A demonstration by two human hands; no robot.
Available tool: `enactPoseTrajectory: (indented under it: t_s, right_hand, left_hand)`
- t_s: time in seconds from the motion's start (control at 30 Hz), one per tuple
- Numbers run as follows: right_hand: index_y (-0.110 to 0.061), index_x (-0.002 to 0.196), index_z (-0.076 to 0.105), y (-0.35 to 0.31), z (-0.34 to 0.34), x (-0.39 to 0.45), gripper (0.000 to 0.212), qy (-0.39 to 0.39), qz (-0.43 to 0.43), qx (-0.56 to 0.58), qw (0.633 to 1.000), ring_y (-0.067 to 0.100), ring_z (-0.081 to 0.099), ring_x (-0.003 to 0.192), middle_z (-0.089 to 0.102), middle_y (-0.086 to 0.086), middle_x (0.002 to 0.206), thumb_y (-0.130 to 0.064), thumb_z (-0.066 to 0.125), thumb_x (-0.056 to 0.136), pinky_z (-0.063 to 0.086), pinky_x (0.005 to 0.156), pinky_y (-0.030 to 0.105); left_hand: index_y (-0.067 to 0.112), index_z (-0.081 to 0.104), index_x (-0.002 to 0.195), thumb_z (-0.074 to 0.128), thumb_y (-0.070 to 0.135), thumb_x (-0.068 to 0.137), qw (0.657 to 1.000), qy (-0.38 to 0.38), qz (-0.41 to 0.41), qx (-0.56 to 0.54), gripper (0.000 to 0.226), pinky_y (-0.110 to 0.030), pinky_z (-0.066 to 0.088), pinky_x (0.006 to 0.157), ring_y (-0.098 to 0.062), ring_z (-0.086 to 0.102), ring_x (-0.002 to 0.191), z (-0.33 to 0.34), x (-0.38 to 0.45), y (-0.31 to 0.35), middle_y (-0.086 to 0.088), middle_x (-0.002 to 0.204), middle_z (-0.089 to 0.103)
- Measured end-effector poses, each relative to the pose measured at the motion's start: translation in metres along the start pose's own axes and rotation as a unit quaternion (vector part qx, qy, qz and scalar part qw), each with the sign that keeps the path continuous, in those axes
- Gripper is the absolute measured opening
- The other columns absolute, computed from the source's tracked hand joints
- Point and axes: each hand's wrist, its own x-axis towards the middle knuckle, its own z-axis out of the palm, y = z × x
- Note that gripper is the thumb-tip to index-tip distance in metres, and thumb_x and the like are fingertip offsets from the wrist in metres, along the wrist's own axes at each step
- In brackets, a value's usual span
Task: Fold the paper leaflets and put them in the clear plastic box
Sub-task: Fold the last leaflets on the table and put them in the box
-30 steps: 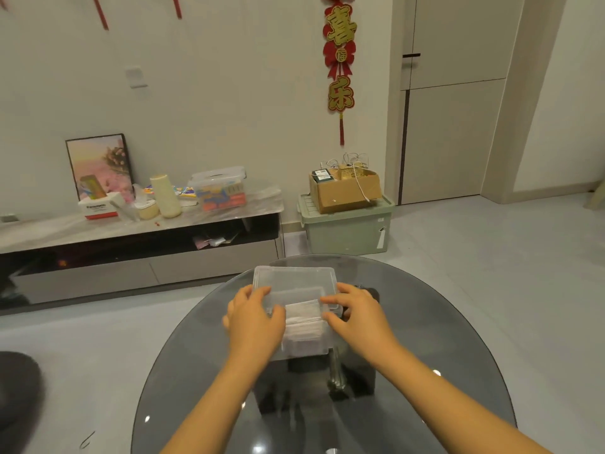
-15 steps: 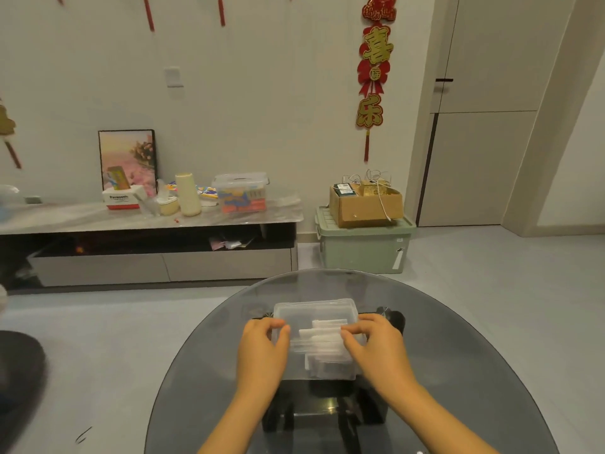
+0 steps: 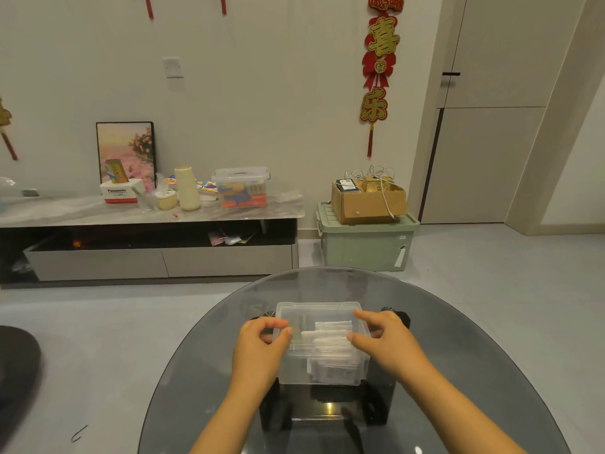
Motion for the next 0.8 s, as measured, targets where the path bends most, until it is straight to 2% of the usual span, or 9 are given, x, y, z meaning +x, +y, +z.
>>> enactPoseTrajectory:
  t_s: [0.1, 0.17, 0.3, 0.37, 0.47, 0.57, 0.7, 0.8]
  right_hand:
    - [-0.024, 0.143, 0.035, 0.001, 0.003, -0.004, 0.058, -0.028, -0.006, -0.017, 0.999, 0.014, 0.048, 0.119, 0.04, -0.002, 0.14, -0.03, 0.058, 0.091, 0.041, 0.102, 0.03]
    - [-0.024, 0.145, 0.033, 0.002, 0.004, -0.004, 0.058, -0.033, -0.005, -0.012, 0.999, 0.016, 0.043, 0.128, 0.04, -0.004, 0.144, -0.029, 0.056, 0.092, 0.039, 0.106, 0.034]
    - [-0.025, 0.145, 0.032, 0.002, 0.005, -0.005, 0.057, -0.024, 0.0, 0.011, 1.0, 0.016, 0.044, 0.128, 0.042, -0.004, 0.144, -0.027, 0.056, 0.092, 0.04, 0.107, 0.037]
    - [-0.025, 0.145, 0.032, 0.002, 0.005, -0.006, 0.057, -0.024, -0.001, 0.009, 1.0, 0.017, 0.043, 0.129, 0.042, -0.004, 0.145, -0.027, 0.056, 0.092, 0.04, 0.107, 0.037]
    - [-0.026, 0.145, 0.032, 0.003, 0.003, -0.005, 0.056, -0.024, -0.005, -0.01, 1.0, 0.017, 0.045, 0.128, 0.042, -0.003, 0.145, -0.026, 0.054, 0.093, 0.041, 0.105, 0.033]
    - [-0.024, 0.145, 0.031, 0.003, 0.004, -0.006, 0.054, -0.018, -0.023, -0.037, 0.999, 0.015, 0.043, 0.129, 0.039, -0.004, 0.147, -0.028, 0.051, 0.095, 0.038, 0.105, 0.03]
    - [-0.022, 0.146, 0.028, 0.001, 0.005, -0.005, 0.053, -0.024, -0.032, -0.053, 0.998, 0.015, 0.041, 0.129, 0.036, -0.002, 0.147, -0.03, 0.046, 0.097, 0.035, 0.106, 0.027]
    - [-0.025, 0.145, 0.03, 0.002, 0.007, -0.006, 0.052, -0.019, -0.012, -0.016, 1.0, 0.016, 0.047, 0.121, 0.043, 0.0, 0.141, -0.029, 0.048, 0.096, 0.042, 0.105, 0.034]
  left_hand:
    - [0.024, 0.061, 0.102, 0.06, 0.018, 0.091, 0.999, -0.025, -0.017, -0.017, 0.013, -0.009, 0.038, 0.059, -0.002, 0.052, 0.082, 0.001, 0.0, -0.001, 0.01, 0.103, 0.051]
    - [0.028, 0.059, 0.106, 0.058, 0.016, 0.092, 0.999, -0.029, -0.026, -0.036, 0.018, -0.011, 0.039, 0.064, 0.0, 0.051, 0.085, 0.003, 0.0, -0.001, 0.013, 0.1, 0.052]
    - [0.034, 0.06, 0.109, 0.053, 0.017, 0.094, 0.999, -0.001, -0.02, -0.044, 0.024, -0.024, 0.045, 0.08, -0.004, 0.055, 0.091, 0.008, 0.0, -0.006, 0.002, 0.113, 0.06]
    - [0.029, 0.059, 0.121, 0.052, 0.017, 0.095, 0.998, -0.016, -0.033, -0.057, 0.03, -0.022, 0.045, 0.083, -0.002, 0.054, 0.092, 0.007, -0.001, -0.006, 0.0, 0.121, 0.057]
    - [0.027, 0.051, 0.134, 0.051, 0.018, 0.096, 0.995, -0.052, -0.05, -0.074, 0.039, -0.031, 0.044, 0.099, -0.006, 0.049, 0.109, 0.004, -0.003, -0.005, 0.003, 0.129, 0.052]
    - [0.03, 0.046, 0.136, 0.048, 0.018, 0.097, 0.994, -0.068, -0.05, -0.069, 0.041, -0.025, 0.042, 0.092, -0.002, 0.051, 0.096, 0.005, -0.001, -0.006, 0.006, 0.122, 0.051]
    - [0.035, 0.046, 0.135, 0.041, 0.02, 0.098, 0.99, -0.12, -0.065, -0.044, 0.039, -0.03, 0.054, 0.085, -0.017, 0.057, 0.107, 0.005, 0.01, -0.006, -0.001, 0.132, 0.049]
    - [0.033, 0.052, 0.128, 0.041, 0.016, 0.099, 0.987, -0.12, -0.076, -0.073, 0.036, -0.018, 0.051, 0.069, -0.016, 0.059, 0.105, 0.006, 0.009, -0.006, -0.001, 0.128, 0.052]
